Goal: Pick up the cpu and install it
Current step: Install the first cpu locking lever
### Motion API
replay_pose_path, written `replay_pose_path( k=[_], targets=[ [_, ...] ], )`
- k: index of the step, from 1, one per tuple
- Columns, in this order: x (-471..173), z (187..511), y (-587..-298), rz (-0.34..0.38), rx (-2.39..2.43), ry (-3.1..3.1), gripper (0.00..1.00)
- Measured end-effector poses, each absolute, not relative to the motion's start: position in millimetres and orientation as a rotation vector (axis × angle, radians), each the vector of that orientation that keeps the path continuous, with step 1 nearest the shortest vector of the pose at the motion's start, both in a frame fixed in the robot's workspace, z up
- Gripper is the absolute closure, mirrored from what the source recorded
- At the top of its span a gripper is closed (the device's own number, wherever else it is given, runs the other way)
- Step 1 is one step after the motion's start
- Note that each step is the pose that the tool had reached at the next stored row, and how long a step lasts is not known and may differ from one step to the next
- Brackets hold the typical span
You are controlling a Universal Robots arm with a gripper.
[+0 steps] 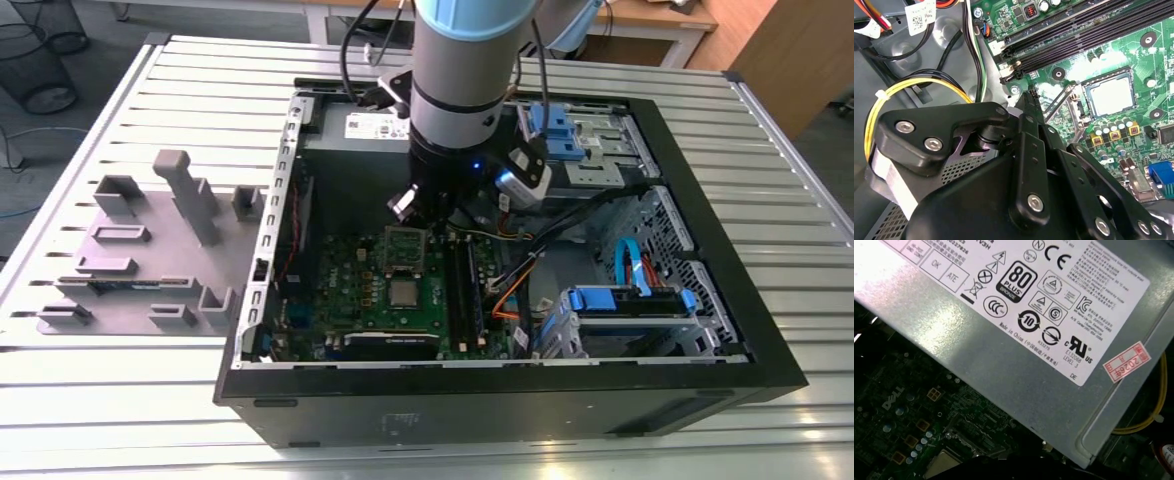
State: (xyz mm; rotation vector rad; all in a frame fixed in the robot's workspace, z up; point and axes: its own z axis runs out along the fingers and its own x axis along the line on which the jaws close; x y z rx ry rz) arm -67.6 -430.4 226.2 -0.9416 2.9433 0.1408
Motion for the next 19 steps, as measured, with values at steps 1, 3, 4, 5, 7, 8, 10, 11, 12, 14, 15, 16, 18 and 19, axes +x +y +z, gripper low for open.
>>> replay_pose_path(
  k=[1, 3, 4, 5, 7, 8, 10, 11, 12, 14, 15, 16, 18, 19],
  targets=[
    [-67.6, 226.3, -430.3, 0.141, -0.942, 2.943, 0.89],
    [-67.6, 226.5, -430.4, 0.141, -0.942, 2.943, 0.89],
    [-67.6, 226.9, -430.4, 0.14, -0.942, 2.944, 0.89],
    [-67.6, 226.9, -430.4, 0.141, -0.942, 2.943, 0.89],
    [-67.6, 227.0, -430.3, 0.141, -0.942, 2.943, 0.89],
    [-67.6, 227.0, -430.3, 0.141, -0.942, 2.943, 0.89],
    [-67.6, 227.2, -430.4, 0.141, -0.942, 2.943, 0.89],
    [-67.6, 227.7, -430.4, 0.14, -0.942, 2.944, 0.89],
    [-67.6, 228.2, -430.4, 0.14, -0.942, 2.944, 0.89],
    [-67.6, 228.4, -430.3, 0.141, -0.942, 2.943, 0.89],
    [-67.5, 228.4, -430.3, 0.141, -0.942, 2.943, 0.89],
    [-67.5, 228.4, -430.3, 0.141, -0.942, 2.943, 0.89],
    [-67.6, 228.5, -430.3, 0.141, -0.942, 2.943, 0.89],
    [-67.6, 228.5, -430.4, 0.141, -0.943, 2.943, 0.89]
  ],
)
